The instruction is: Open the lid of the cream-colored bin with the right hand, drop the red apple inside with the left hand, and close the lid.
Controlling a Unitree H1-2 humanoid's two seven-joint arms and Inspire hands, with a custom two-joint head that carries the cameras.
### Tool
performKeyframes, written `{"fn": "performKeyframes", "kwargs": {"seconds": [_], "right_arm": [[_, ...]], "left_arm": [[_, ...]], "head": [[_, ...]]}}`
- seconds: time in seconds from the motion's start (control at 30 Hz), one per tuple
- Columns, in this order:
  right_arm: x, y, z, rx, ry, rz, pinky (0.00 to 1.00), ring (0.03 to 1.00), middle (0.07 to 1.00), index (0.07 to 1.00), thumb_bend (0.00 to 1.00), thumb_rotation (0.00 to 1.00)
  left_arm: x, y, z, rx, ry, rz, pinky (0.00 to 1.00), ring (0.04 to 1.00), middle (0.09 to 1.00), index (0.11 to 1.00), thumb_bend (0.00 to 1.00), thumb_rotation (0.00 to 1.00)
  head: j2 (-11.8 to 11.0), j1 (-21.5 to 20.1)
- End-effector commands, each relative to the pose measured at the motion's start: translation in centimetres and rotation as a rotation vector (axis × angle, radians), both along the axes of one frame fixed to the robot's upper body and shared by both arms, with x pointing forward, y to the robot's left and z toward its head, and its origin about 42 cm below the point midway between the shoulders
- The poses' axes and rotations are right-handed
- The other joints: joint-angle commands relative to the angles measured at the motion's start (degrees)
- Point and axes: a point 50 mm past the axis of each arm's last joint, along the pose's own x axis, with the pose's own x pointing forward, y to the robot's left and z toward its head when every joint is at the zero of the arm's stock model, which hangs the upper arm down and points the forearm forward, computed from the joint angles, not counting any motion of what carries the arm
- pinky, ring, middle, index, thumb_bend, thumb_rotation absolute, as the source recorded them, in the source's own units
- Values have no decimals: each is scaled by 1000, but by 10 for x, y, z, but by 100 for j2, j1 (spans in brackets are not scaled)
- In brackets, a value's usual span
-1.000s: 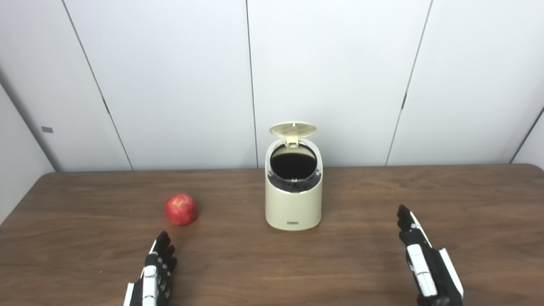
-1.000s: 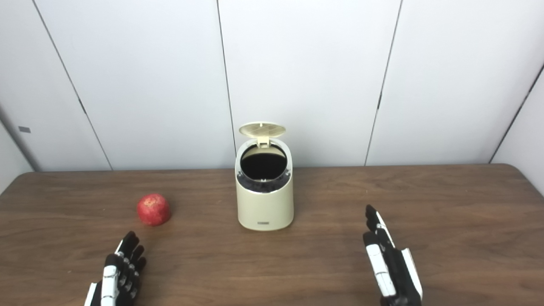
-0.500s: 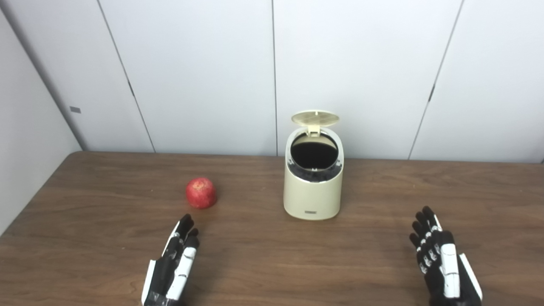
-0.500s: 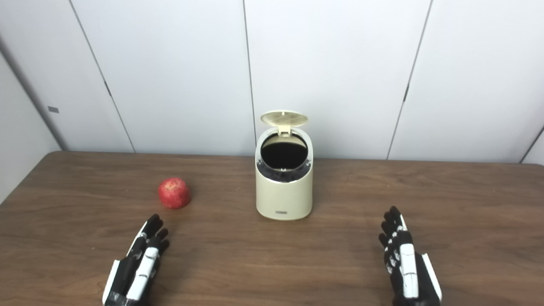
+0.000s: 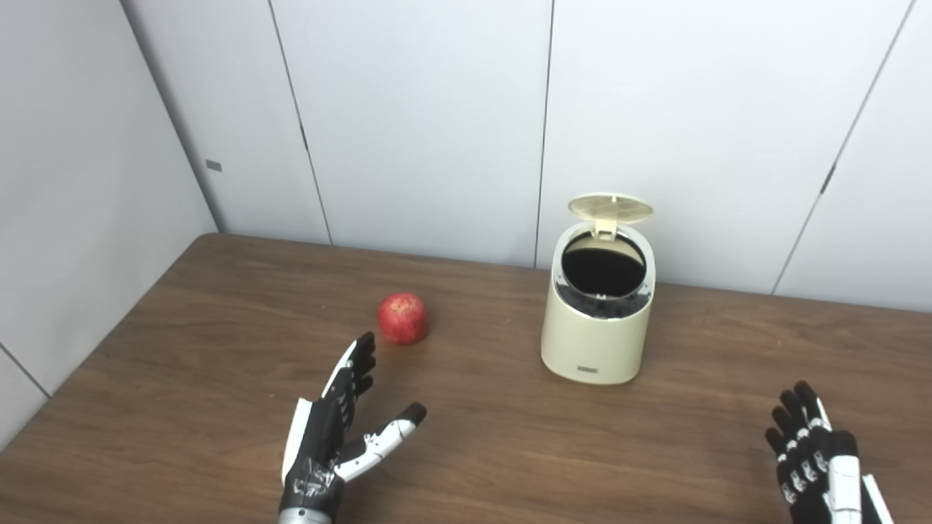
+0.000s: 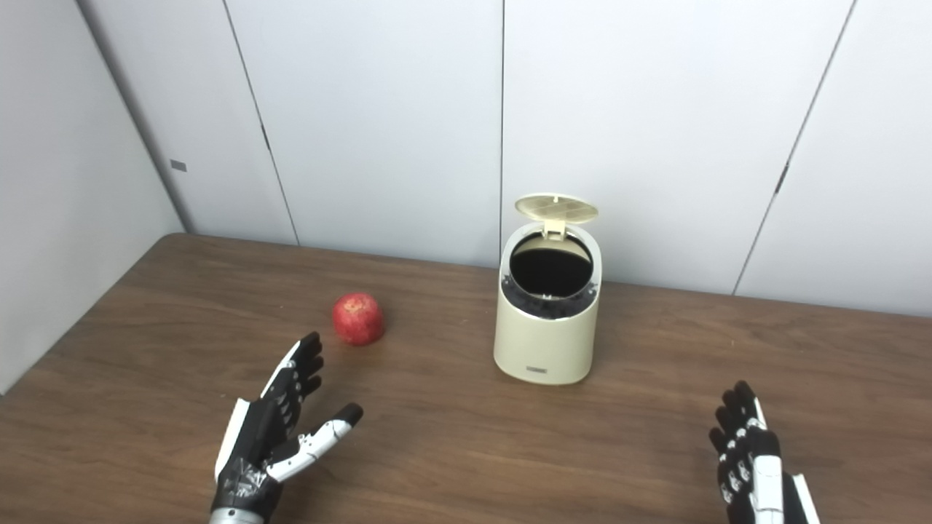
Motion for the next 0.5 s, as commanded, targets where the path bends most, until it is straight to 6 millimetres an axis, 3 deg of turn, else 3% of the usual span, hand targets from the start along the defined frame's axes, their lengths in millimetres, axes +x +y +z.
{"fn": "performKeyframes", "kwargs": {"seconds": [0.0, 0.23, 0.3, 0.47], "right_arm": [[3, 1, 16, -10, -60, 6, 1000, 1000, 1000, 1000, 623, 1000], [2, 4, 22, -14, -51, 2, 1000, 1000, 1000, 1000, 646, 1000], [2, 5, 24, -17, -51, 2, 1000, 1000, 1000, 1000, 656, 1000], [4, 6, 26, -20, -53, 3, 1000, 1000, 1000, 1000, 653, 1000]], "left_arm": [[5, 9, 21, 96, -66, 26, 829, 922, 939, 938, 827, 266], [17, 24, 48, 368, -92, 76, 765, 870, 911, 925, 817, 238], [21, 29, 54, 465, -67, 99, 737, 852, 901, 925, 847, 283], [39, 39, 70, 659, -20, 115, 694, 866, 922, 921, 877, 287]], "head": [[-29, -17], [-69, -45], [-69, -45], [-77, -70]]}}
